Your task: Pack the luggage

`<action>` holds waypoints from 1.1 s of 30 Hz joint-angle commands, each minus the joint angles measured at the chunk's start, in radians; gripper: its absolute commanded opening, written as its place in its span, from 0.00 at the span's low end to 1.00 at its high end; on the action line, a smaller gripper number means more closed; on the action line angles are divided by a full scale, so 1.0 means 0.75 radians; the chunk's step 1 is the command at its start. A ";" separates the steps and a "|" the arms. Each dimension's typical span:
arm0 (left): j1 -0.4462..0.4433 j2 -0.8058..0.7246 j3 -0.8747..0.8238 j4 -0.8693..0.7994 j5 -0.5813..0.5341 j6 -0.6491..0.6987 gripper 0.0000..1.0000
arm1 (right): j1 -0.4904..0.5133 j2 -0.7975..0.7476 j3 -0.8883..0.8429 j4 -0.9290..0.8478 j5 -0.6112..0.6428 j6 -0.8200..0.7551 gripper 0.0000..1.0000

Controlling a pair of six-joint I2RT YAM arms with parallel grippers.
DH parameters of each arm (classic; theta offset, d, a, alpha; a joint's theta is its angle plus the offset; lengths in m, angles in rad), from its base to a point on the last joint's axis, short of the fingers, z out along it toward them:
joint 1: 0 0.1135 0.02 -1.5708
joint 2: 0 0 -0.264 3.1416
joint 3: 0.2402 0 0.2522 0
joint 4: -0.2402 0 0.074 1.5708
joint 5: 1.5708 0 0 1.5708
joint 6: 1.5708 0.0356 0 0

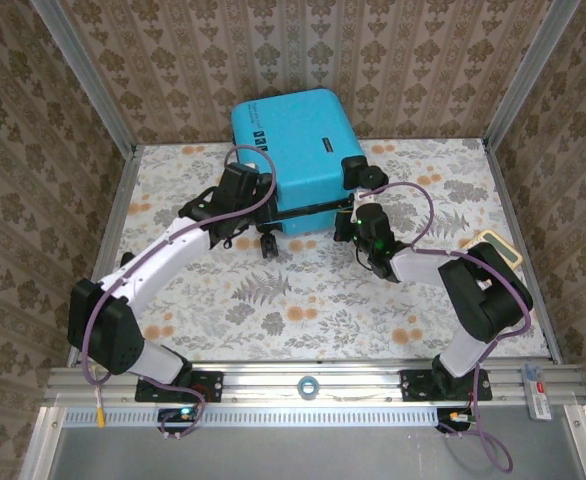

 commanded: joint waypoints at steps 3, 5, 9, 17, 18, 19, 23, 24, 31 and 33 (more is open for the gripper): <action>0.109 -0.144 -0.041 -0.170 -0.072 0.109 0.01 | -0.209 0.003 -0.153 0.509 -0.070 0.056 0.00; 0.120 -0.156 -0.047 -0.172 -0.061 0.108 0.00 | -0.209 -0.001 -0.130 0.515 -0.118 -0.007 0.00; 0.145 -0.190 -0.087 -0.132 0.004 0.089 0.00 | -0.209 0.003 -0.066 0.431 -0.027 -0.027 0.00; 0.269 -0.214 -0.103 -0.157 0.051 0.186 0.00 | -0.214 -0.072 -0.022 0.116 0.283 0.026 0.00; 0.293 -0.211 -0.100 -0.160 0.066 0.207 0.00 | -0.215 -0.080 -0.034 0.119 0.260 0.023 0.00; 0.323 -0.206 -0.092 -0.166 0.087 0.234 0.00 | -0.215 -0.089 -0.047 0.131 0.211 0.002 0.00; 0.406 -0.170 -0.026 -0.209 0.146 0.364 0.00 | -0.211 -0.080 -0.081 0.227 -0.154 -0.119 0.00; 0.421 -0.166 -0.013 -0.220 0.154 0.390 0.00 | -0.208 -0.078 -0.097 0.273 -0.244 -0.142 0.00; 0.592 -0.170 0.029 -0.261 0.165 0.494 0.00 | -0.119 -0.094 -0.088 0.229 -0.764 -0.268 0.00; 0.645 -0.165 0.035 -0.265 0.168 0.512 0.00 | -0.074 -0.104 -0.074 0.196 -0.834 -0.285 0.00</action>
